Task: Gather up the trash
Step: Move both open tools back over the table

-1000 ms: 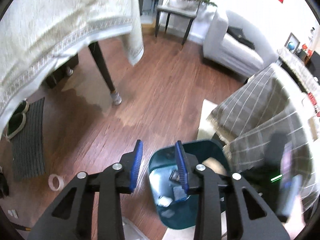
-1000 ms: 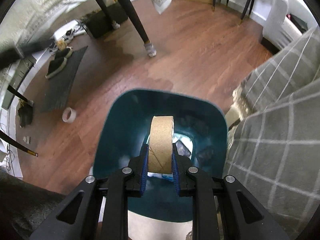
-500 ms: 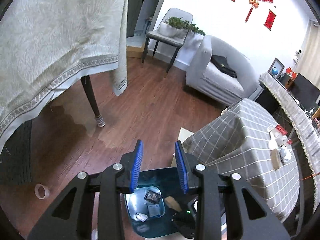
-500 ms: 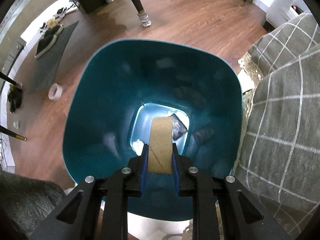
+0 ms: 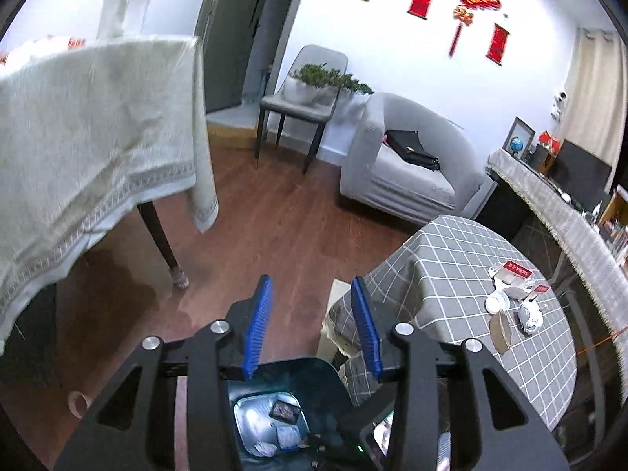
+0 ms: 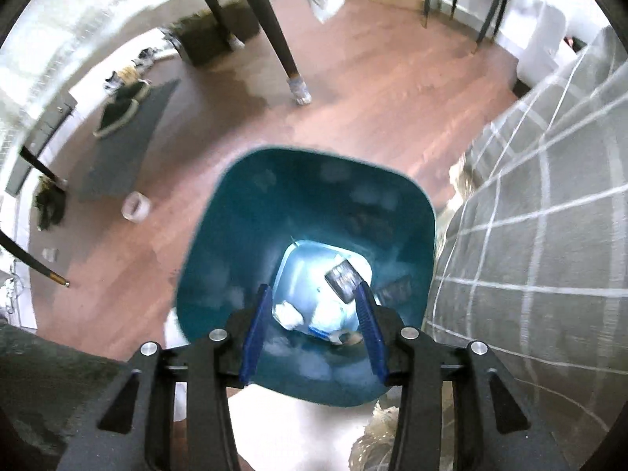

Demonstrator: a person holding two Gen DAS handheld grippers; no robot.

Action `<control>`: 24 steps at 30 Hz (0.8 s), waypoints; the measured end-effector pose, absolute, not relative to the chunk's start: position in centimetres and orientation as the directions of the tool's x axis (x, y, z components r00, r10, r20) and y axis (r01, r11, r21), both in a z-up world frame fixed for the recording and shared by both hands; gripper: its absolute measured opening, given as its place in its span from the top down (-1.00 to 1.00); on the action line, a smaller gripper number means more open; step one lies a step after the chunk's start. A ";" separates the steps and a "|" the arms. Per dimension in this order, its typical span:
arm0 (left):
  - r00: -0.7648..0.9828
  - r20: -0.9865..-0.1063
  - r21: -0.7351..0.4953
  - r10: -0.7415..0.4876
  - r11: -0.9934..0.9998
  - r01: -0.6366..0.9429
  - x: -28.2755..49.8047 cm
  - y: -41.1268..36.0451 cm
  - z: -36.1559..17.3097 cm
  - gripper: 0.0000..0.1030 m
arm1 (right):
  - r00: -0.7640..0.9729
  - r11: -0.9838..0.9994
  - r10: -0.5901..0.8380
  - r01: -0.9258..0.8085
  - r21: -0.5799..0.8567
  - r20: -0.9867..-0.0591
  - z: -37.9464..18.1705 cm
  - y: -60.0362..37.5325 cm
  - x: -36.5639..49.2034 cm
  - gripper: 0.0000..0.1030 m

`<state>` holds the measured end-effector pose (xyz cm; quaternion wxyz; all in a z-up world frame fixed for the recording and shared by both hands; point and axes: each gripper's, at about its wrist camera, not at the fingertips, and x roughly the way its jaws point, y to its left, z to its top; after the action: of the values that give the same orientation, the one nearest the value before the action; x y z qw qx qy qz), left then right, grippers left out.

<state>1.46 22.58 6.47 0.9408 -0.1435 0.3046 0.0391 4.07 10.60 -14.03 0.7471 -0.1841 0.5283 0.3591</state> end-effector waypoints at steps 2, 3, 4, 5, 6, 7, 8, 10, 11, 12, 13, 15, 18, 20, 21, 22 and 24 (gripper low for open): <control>0.819 -0.574 -0.229 -0.002 0.960 -0.159 1.6 21.7 6.9 0.16 | 0.194 0.659 0.374 -0.744 0.113 -0.907 -12.4 10.1 3.8 0.13; 0.823 -0.568 -0.228 -0.002 0.961 -0.155 1.6 21.3 7.2 0.15 | 0.206 0.651 0.395 -0.751 0.115 -0.895 -11.4 9.9 3.5 0.13; 0.827 -0.562 -0.228 0.001 0.961 -0.156 1.7 21.0 7.5 0.14 | 0.214 0.643 0.415 -0.757 0.119 -0.884 -10.4 9.6 3.3 0.13; 0.830 -0.558 -0.228 0.003 0.961 -0.157 1.7 20.9 7.7 0.13 | 0.220 0.637 0.431 -0.761 0.122 -0.875 -9.9 9.4 3.2 0.13; 0.833 -0.554 -0.230 0.003 0.961 -0.156 1.8 20.8 7.8 0.13 | 0.235 0.632 0.451 -0.765 0.122 -0.861 -8.9 9.1 3.0 0.13; 0.836 -0.548 -0.229 0.005 0.961 -0.156 1.8 20.5 8.2 0.12 | 0.246 0.630 0.463 -0.767 0.121 -0.852 -8.2 8.9 2.9 0.13; 0.839 -0.545 -0.227 0.008 0.961 -0.157 1.8 20.4 8.4 0.12 | 0.257 0.628 0.475 -0.769 0.119 -0.842 -7.5 8.7 2.9 0.13; 0.844 -0.536 -0.221 0.016 0.962 -0.159 1.8 20.1 8.8 0.10 | 0.281 0.623 0.501 -0.773 0.117 -0.819 -5.9 8.2 2.8 0.14; 0.845 -0.534 -0.222 0.016 0.962 -0.159 1.8 20.0 8.9 0.09 | 0.295 0.621 0.516 -0.776 0.114 -0.804 -4.9 7.7 2.7 0.16; 0.846 -0.533 -0.227 0.014 0.961 -0.159 1.9 19.9 9.1 0.07 | 0.307 0.621 0.526 -0.776 0.112 -0.793 -4.3 7.4 2.6 0.19; 0.846 -0.532 -0.235 0.010 0.959 -0.159 1.9 19.9 9.2 0.06 | 0.315 0.621 0.533 -0.776 0.111 -0.785 -3.9 7.2 2.6 0.21; 0.847 -0.531 -0.247 0.004 0.956 -0.159 2.0 19.6 9.3 0.05 | 0.344 0.628 0.550 -0.771 0.106 -0.761 -2.4 6.0 2.6 0.23; 0.850 -0.527 -0.233 0.013 0.959 -0.160 2.1 19.0 9.5 0.04 | 0.387 0.652 0.561 -0.751 0.103 -0.732 -1.0 4.0 3.1 0.23; 0.850 -0.527 -0.231 0.010 0.961 -0.154 2.3 18.4 9.5 0.03 | 0.416 0.671 0.561 -0.735 0.099 -0.715 -0.2 2.6 3.5 0.23; 0.849 -0.528 -0.230 0.007 0.962 -0.151 2.3 18.1 9.5 0.02 | 0.431 0.682 0.563 -0.724 0.102 -0.705 0.3 1.7 3.8 0.23; 0.849 -0.529 -0.227 0.004 0.963 -0.146 2.5 17.6 9.5 0.02 | 0.448 0.695 0.563 -0.712 0.105 -0.695 0.7 0.8 4.2 0.23; 0.846 -0.533 -0.221 -0.006 0.966 -0.132 2.8 16.7 9.4 0.00 | 0.482 0.717 0.554 -0.690 0.096 -0.678 1.4 -0.8 4.6 0.23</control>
<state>2.81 16.69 9.39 0.9525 -0.1256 0.2753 0.0330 4.59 -0.78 1.43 0.8555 -0.0955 0.3559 0.3638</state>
